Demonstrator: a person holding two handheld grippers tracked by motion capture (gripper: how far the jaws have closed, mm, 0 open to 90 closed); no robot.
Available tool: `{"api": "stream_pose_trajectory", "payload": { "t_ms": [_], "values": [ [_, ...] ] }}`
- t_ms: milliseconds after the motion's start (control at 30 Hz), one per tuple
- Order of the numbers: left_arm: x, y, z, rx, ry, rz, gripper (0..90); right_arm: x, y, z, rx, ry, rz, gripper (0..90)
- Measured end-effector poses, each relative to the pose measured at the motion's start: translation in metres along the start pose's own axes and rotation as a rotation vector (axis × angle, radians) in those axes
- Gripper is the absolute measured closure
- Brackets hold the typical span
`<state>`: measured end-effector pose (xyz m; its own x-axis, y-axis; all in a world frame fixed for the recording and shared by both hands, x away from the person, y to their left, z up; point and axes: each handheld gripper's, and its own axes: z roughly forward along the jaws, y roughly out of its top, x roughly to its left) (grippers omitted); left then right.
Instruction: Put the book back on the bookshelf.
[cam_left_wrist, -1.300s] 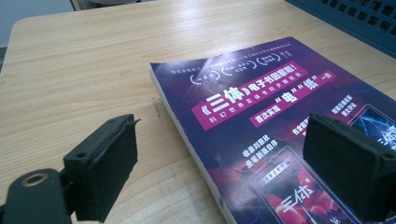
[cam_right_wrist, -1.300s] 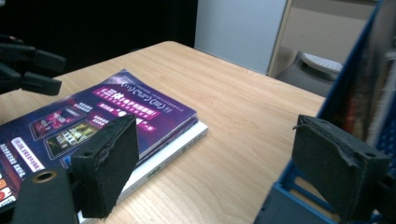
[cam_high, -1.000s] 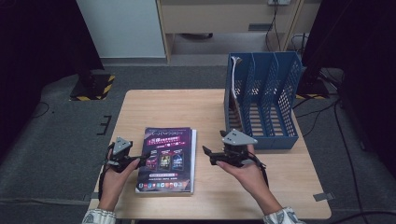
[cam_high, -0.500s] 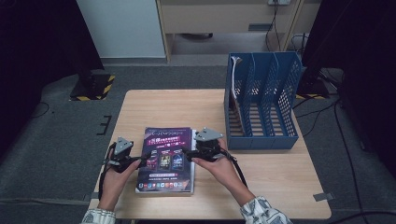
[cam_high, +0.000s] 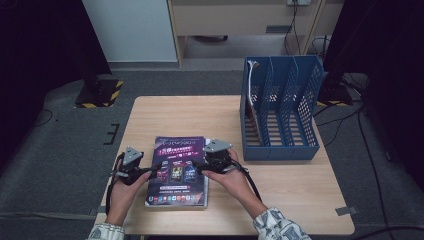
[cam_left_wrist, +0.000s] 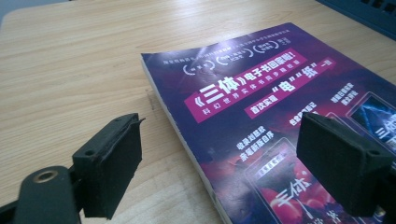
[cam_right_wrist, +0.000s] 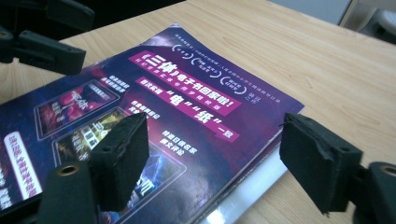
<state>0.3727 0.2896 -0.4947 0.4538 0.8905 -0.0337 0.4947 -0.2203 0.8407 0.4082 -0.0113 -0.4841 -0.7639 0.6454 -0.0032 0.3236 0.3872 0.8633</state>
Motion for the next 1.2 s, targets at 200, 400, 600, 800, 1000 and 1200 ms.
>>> {"api": "stream_pose_trajectory", "payload": {
  "t_ms": [200, 400, 600, 800, 1000, 1200],
  "values": [
    [0.000, 0.000, 0.001, -0.008, -0.007, 0.004, 13.8, -0.003, -0.002, -0.013, -0.022, 0.005, 0.048, 21.0],
    [-0.003, -0.001, 0.011, 0.008, 0.000, 0.015, 12.5, -0.005, -0.012, -0.011, 0.007, 0.005, 0.070, 25.4],
    [-0.001, -0.002, 0.015, 0.026, 0.002, 0.000, 12.7, 0.002, -0.017, -0.004, 0.031, 0.037, 0.053, 30.7],
    [0.004, -0.003, 0.017, 0.024, -0.012, -0.029, 15.5, 0.004, -0.020, -0.001, 0.047, 0.040, 0.043, 28.6],
    [0.003, 0.000, 0.026, 0.042, -0.023, -0.005, 20.0, 0.001, -0.022, 0.000, 0.062, 0.041, 0.050, 27.8],
    [0.002, 0.000, 0.026, 0.057, -0.009, 0.013, 28.7, 0.005, -0.025, 0.002, 0.072, 0.041, 0.031, 29.3]
  ]
}}
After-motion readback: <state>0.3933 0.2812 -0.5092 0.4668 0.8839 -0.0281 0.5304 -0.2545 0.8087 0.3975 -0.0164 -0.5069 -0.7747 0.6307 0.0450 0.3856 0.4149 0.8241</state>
